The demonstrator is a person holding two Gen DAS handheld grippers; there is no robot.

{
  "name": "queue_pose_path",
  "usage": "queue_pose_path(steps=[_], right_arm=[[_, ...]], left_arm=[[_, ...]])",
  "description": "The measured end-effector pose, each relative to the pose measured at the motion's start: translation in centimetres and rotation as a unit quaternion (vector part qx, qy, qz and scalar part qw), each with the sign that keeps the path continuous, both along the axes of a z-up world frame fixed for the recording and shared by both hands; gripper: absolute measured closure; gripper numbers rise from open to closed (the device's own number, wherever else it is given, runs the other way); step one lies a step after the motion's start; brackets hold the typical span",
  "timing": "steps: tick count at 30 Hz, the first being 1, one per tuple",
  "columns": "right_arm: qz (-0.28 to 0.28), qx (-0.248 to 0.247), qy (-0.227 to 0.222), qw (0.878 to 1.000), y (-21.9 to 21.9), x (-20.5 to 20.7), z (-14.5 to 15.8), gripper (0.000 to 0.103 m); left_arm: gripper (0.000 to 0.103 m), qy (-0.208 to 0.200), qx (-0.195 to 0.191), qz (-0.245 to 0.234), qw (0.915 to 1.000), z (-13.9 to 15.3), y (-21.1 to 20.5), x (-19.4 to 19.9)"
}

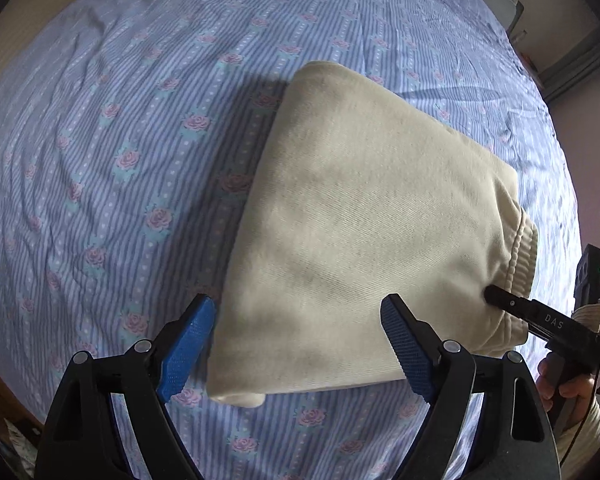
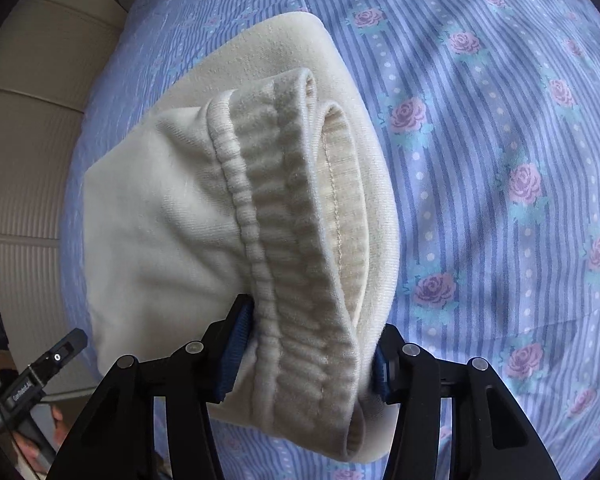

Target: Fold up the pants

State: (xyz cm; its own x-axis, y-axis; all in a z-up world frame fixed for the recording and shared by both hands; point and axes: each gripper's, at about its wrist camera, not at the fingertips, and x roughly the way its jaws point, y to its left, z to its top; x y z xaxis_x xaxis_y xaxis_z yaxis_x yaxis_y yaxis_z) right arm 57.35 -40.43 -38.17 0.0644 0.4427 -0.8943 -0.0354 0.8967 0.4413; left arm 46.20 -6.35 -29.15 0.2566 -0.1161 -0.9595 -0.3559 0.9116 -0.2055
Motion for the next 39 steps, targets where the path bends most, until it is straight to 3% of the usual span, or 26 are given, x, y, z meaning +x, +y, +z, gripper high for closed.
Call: queue_pose_path(steps=[5,9,13,23,30,32,34,39], right_arm=[[0.003,-0.03,0.005,1.0,3.2,0.9,0.2,0.051],[0.002,-0.044,0.0,0.999,4.4,1.2,0.2,0.05],[-0.005,-0.044,-0.006,0.999,5.2,0.5,0.5,0.049],[-0.01,-0.064,-0.018,0.998,6.1,-0.8,0.2,0.046],[-0.02,-0.045,-0.013,0.999,5.8,-0.4,-1.1,0.043],[-0.023,-0.04,-0.009,0.999,5.7,-0.3,-1.4,0.043],[-0.03,-0.038,-0.003,0.999,5.6,-0.3,-1.6,0.042],[-0.034,-0.059,-0.003,0.998,6.0,-0.2,-0.1,0.047]], left_arm=[[0.015,-0.03,-0.094,-0.037,0.9944,-1.0,3.4,1.2],[0.015,-0.042,-0.104,-0.11,0.9876,-2.3,3.5,3.6],[0.016,-0.039,-0.113,-0.15,0.9814,-3.8,3.6,5.7],[0.017,-0.057,-0.21,-0.18,0.9594,-6.5,3.9,8.9],[0.018,-0.046,-0.236,-0.157,0.9579,-7.0,2.9,11.5],[0.023,-0.033,-0.229,-0.148,0.9615,-7.0,2.9,11.7],[0.037,-0.02,-0.223,-0.137,0.9649,-6.9,3.1,11.9],[0.06,-0.003,-0.218,-0.104,0.9704,-5.8,3.4,11.6]])
